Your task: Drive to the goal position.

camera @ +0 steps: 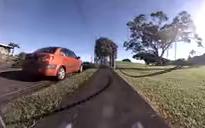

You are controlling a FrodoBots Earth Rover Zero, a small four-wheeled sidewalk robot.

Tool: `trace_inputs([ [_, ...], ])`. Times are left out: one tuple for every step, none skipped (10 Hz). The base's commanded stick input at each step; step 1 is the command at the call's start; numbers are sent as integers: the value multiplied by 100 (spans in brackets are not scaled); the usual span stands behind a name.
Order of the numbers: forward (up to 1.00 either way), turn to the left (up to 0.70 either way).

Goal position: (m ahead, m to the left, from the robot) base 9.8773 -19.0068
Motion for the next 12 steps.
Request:
trace_inputs([
  [70,0],
  [70,0],
  [70,0],
  [70,0],
  [70,0],
  [70,0],
  [70,0],
  [70,0],
  [70,0],
  [70,0],
  [70,0],
  [70,0],
])
